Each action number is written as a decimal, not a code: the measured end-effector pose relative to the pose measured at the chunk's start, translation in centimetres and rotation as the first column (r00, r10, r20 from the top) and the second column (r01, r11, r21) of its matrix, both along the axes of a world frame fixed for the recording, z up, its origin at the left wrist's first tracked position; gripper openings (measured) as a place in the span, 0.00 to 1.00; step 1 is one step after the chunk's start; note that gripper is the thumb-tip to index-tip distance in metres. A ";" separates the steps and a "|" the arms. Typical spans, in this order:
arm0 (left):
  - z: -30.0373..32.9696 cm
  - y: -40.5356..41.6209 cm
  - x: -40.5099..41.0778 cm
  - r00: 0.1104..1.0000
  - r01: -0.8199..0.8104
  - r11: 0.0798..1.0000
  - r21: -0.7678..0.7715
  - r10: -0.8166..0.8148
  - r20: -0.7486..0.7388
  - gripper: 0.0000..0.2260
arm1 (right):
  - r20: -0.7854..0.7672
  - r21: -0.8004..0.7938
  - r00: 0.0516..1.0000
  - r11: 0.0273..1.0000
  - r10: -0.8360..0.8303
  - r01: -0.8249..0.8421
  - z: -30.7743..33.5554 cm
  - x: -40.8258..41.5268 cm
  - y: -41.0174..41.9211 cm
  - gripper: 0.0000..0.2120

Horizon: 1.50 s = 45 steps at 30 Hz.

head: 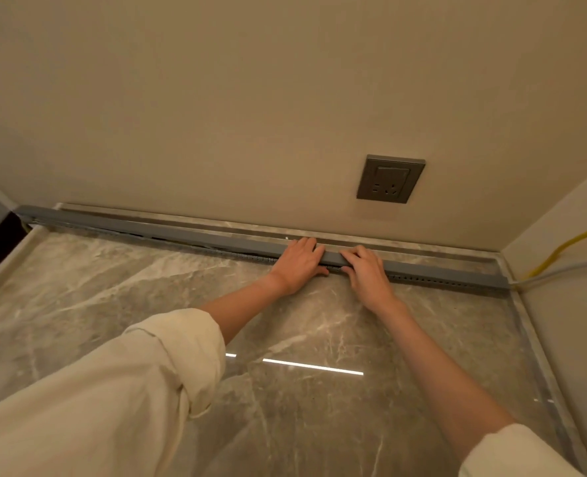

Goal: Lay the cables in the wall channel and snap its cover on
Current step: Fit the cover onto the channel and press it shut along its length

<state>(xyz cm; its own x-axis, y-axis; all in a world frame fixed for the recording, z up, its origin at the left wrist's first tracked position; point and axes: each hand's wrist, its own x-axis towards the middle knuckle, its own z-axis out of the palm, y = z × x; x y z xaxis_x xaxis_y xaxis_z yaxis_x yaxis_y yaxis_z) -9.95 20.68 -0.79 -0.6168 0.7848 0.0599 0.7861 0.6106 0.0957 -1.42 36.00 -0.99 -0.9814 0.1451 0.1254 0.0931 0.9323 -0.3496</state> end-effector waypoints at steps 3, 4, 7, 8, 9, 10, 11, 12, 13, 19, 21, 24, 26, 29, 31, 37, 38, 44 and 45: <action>0.4 -1.3 -0.8 0.996 0.074 0.997 0.019 -0.075 0.038 0.18 | -0.025 0.063 1.000 0.998 -0.018 0.020 0.0 0.2 -0.4 0.16; 0.5 -2.2 -1.1 0.994 0.094 0.995 0.033 -0.095 0.052 0.18 | -0.027 0.067 0.999 0.997 -0.037 0.039 0.1 0.2 -0.7 0.16; 0.6 -6.3 -2.6 0.993 0.086 0.994 0.068 -0.091 0.080 0.20 | -0.011 0.056 0.995 0.994 -0.098 0.099 0.3 0.4 -1.3 0.15; 0.7 -7.9 -3.2 0.994 0.063 0.996 0.070 -0.068 0.085 0.20 | -0.001 0.053 0.993 0.992 -0.116 0.116 0.4 0.4 -1.4 0.15; 0.9 -9.7 -4.0 0.995 0.036 0.997 0.068 -0.042 0.087 0.20 | 0.005 0.052 0.991 0.990 -0.132 0.131 0.5 0.4 -1.6 0.15; 1.0 -11.6 -4.8 0.997 0.010 0.998 0.063 -0.015 0.082 0.20 | 0.008 0.052 0.990 0.988 -0.144 0.143 0.7 0.5 -1.8 0.15; 1.2 -13.5 -5.7 0.997 -0.017 0.998 0.052 0.013 0.073 0.19 | 0.008 0.051 0.988 0.987 -0.154 0.153 0.9 0.4 -2.0 0.15; 1.4 -15.4 -6.6 0.997 -0.045 0.998 0.038 0.042 0.062 0.19 | 0.009 0.047 0.987 0.986 -0.163 0.162 1.0 0.5 -2.3 0.15; 1.6 -17.2 -7.5 0.996 -0.074 0.997 0.020 0.073 0.053 0.19 | 0.009 0.040 0.985 0.985 -0.171 0.170 1.1 0.5 -2.6 0.15; 2.1 -23.6 -10.2 0.997 -0.076 0.995 -0.056 0.077 0.004 0.19 | 0.038 0.061 0.970 0.969 -0.242 0.239 1.6 0.3 -3.8 0.17; 1.9 -23.7 -10.3 0.999 -0.049 0.997 -0.056 0.049 -0.007 0.18 | 0.078 0.102 0.957 0.957 -0.281 0.272 1.8 0.2 -4.5 0.20; 1.7 -23.6 -10.6 0.999 -0.035 0.998 -0.043 0.035 -0.008 0.16 | 0.163 0.140 0.944 0.954 -0.285 0.264 2.4 -0.4 -6.7 0.29; 1.8 -23.7 -11.0 1.000 -0.020 0.999 -0.036 0.020 -0.001 0.15 | 0.169 0.124 0.963 0.974 -0.210 0.191 2.6 -1.3 -9.1 0.29; 1.8 -24.0 -11.5 1.000 0.008 1.000 -0.017 -0.008 0.011 0.14 | 0.143 0.099 0.986 0.993 -0.083 0.069 2.6 -3.6 -13.4 0.25; 1.7 -24.3 -11.7 1.000 0.018 1.000 -0.017 -0.018 0.015 0.14 | 0.132 0.073 0.991 0.997 -0.026 0.016 2.6 -5.7 -16.4 0.24; 1.9 -24.4 -12.3 0.997 0.021 1.000 -0.007 -0.021 0.077 0.16 | 0.148 0.076 0.983 0.990 0.106 -0.118 2.6 -10.9 -23.3 0.22; 1.9 -24.8 -12.8 0.995 0.021 1.000 0.013 -0.022 0.094 0.17 | 0.146 0.077 0.983 0.989 0.111 -0.123 2.6 -11.9 -24.3 0.21; 1.4 -26.0 -14.1 0.974 0.044 0.986 0.163 -0.079 0.214 0.21 | 0.182 0.129 0.977 0.982 0.114 -0.139 2.4 -13.2 -25.0 0.13; 1.3 -26.8 -14.6 0.972 0.052 0.983 0.175 -0.089 0.215 0.21 | 0.179 0.128 0.977 0.982 0.113 -0.137 2.3 -13.3 -25.1 0.14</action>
<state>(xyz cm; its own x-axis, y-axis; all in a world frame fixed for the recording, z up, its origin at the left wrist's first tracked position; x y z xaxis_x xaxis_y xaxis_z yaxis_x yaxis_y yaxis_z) -24.57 -6.14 0.51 -0.5728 0.8173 0.0620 0.7744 0.5148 0.3678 -14.71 10.95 1.30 -0.9993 0.0133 -0.0350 0.0202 0.9786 -0.2048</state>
